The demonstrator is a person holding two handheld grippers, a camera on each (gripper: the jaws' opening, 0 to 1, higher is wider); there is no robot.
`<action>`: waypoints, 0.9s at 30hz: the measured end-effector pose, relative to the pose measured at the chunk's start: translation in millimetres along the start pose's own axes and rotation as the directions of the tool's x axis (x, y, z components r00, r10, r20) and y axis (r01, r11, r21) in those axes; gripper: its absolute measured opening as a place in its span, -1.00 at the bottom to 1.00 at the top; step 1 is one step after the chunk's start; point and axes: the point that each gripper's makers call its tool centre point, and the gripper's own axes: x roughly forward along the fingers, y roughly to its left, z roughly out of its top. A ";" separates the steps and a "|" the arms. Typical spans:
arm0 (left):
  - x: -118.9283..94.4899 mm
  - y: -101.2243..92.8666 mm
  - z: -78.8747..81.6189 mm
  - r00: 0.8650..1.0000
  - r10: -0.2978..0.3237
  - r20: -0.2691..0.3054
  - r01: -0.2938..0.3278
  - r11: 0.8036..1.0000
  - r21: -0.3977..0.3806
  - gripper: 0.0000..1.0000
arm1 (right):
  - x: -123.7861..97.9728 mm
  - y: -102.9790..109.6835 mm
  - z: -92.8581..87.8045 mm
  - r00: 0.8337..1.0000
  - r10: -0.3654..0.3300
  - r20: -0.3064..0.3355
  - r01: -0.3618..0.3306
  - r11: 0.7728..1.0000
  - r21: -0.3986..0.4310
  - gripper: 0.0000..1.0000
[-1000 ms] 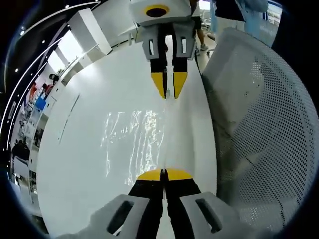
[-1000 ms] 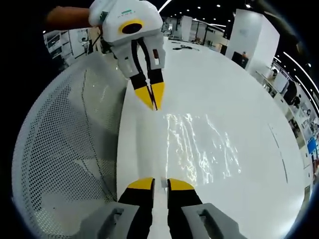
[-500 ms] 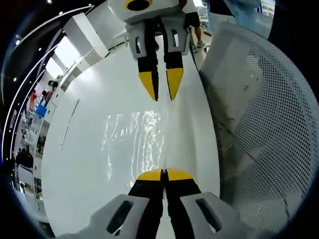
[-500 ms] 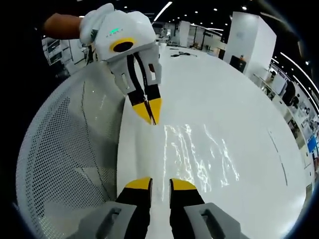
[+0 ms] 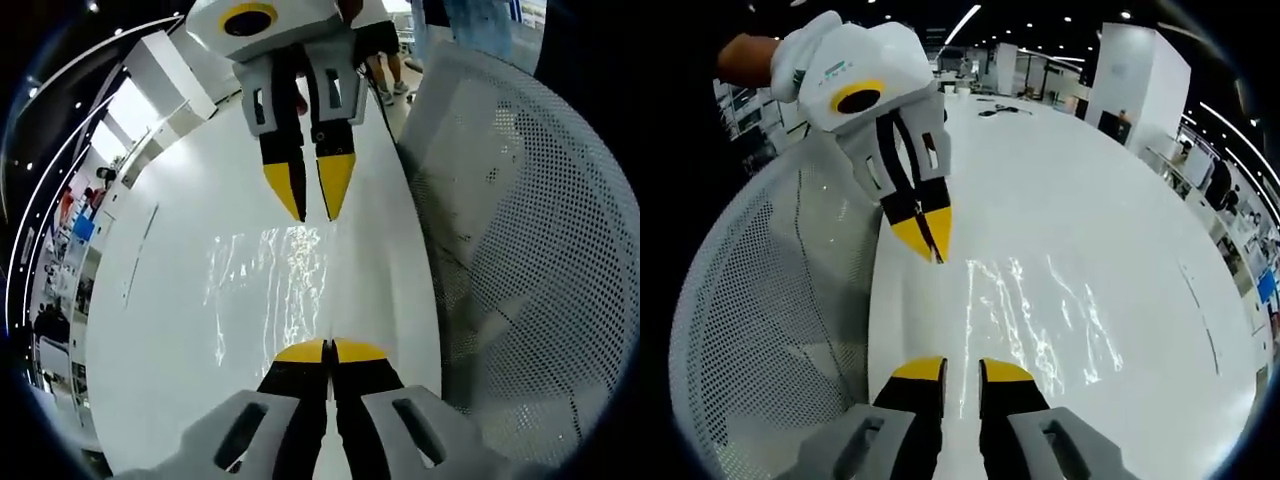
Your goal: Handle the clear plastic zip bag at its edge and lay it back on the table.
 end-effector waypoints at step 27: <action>-0.6 2.6 3.1 0.998 0.012 0.066 -0.007 0.996 -0.085 -1.00 | 25.2 12.5 -5.4 0.998 0.052 -0.033 -0.050 0.997 0.062 -0.94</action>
